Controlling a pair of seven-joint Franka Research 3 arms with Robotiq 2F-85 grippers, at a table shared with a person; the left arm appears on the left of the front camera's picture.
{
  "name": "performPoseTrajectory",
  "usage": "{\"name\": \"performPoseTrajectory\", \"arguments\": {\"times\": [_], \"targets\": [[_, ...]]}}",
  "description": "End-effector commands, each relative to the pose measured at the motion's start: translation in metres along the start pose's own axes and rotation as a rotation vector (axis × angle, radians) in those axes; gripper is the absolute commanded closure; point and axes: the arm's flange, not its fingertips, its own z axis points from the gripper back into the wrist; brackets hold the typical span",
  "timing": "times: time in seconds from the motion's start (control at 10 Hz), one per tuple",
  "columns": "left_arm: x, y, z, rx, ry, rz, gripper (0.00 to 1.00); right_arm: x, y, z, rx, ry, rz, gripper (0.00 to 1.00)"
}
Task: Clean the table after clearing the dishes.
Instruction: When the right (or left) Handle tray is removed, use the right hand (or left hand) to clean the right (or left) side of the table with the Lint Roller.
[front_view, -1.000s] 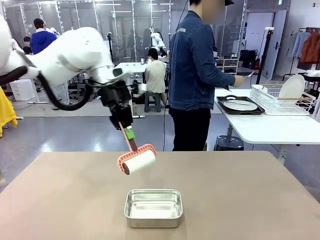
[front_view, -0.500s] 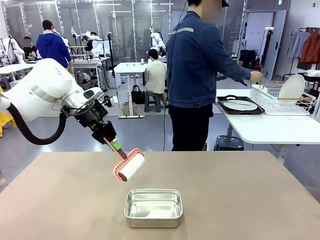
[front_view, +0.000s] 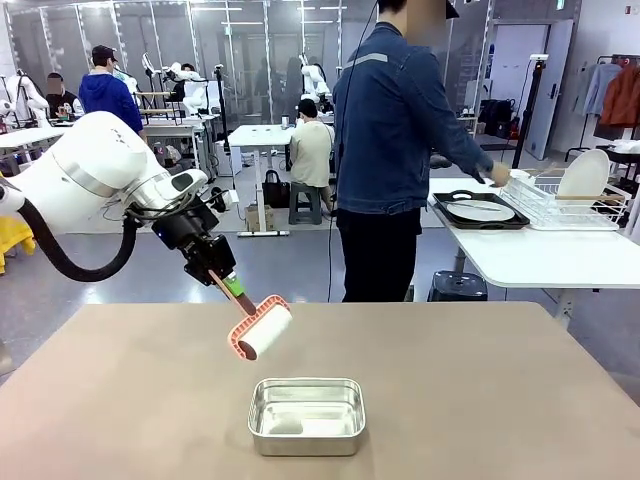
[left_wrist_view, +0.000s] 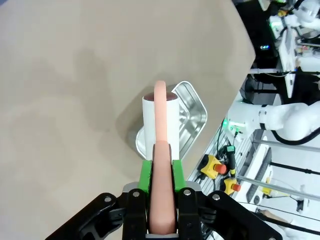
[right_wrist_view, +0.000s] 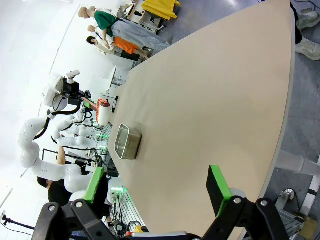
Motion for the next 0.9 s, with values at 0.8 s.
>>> {"name": "performPoseTrajectory", "arguments": {"times": [0.8], "targets": [[-0.048,0.119,-0.025,-0.040,-0.222,0.495,0.80,-0.002,0.004,-0.001,0.009,0.000,0.009,0.00]]}}
